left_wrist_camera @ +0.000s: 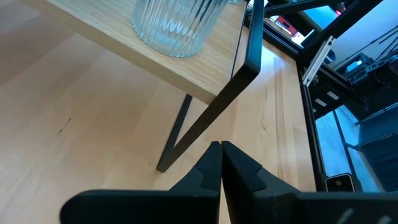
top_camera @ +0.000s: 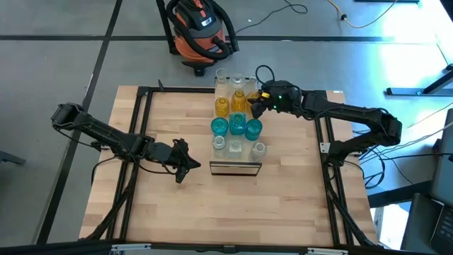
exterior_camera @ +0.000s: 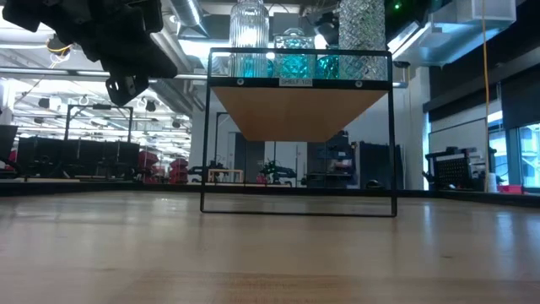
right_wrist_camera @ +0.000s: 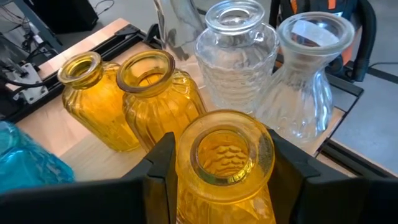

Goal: Sort vases onto shelf
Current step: Put the yellow vase on the shelf aligned with the other yellow vases

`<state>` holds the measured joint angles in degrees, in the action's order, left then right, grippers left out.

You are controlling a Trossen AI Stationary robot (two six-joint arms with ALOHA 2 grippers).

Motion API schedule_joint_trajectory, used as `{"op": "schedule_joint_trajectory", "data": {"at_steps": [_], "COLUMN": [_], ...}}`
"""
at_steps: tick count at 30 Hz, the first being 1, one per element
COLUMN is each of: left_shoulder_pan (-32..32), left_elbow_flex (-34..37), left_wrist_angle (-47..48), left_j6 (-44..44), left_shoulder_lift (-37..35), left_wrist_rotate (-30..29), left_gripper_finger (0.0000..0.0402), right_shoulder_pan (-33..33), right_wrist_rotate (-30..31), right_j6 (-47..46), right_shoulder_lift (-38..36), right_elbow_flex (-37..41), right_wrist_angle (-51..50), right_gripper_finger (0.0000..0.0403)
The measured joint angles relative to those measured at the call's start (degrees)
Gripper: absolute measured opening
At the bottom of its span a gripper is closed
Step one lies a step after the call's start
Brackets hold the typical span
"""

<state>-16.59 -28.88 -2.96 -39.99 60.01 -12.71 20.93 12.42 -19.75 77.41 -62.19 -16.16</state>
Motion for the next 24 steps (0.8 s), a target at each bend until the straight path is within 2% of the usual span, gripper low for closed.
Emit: {"op": "schedule_joint_trajectory", "data": {"at_steps": [9, 14, 20, 24], "left_shoulder_pan": [-0.01, -0.01, -0.01, -0.01], "left_elbow_flex": [0.0, 0.0, 0.0, 0.0], "left_wrist_angle": [0.0, 0.0, 0.0, 0.0], "left_j6": [0.04, 0.04, 0.04, 0.02], "left_shoulder_lift": [0.0, -0.02, -0.02, -0.01], "left_wrist_rotate": [0.13, 0.13, 0.13, 0.13], "left_gripper_finger": [0.0, 0.0, 0.0, 0.0], "right_shoulder_pan": [0.02, 0.02, 0.02, 0.04], "right_wrist_rotate": [-0.76, -1.13, -1.95, -2.77], "right_j6": [-0.85, -1.02, -1.0, -1.02], "right_shoulder_lift": [0.0, 0.01, 0.02, 0.02], "right_elbow_flex": [0.0, 0.0, 0.0, 0.0], "right_wrist_angle": [-0.07, -0.22, -0.17, -0.17], "right_gripper_finger": [0.0141, 0.0162, 0.0145, 0.0154]}}
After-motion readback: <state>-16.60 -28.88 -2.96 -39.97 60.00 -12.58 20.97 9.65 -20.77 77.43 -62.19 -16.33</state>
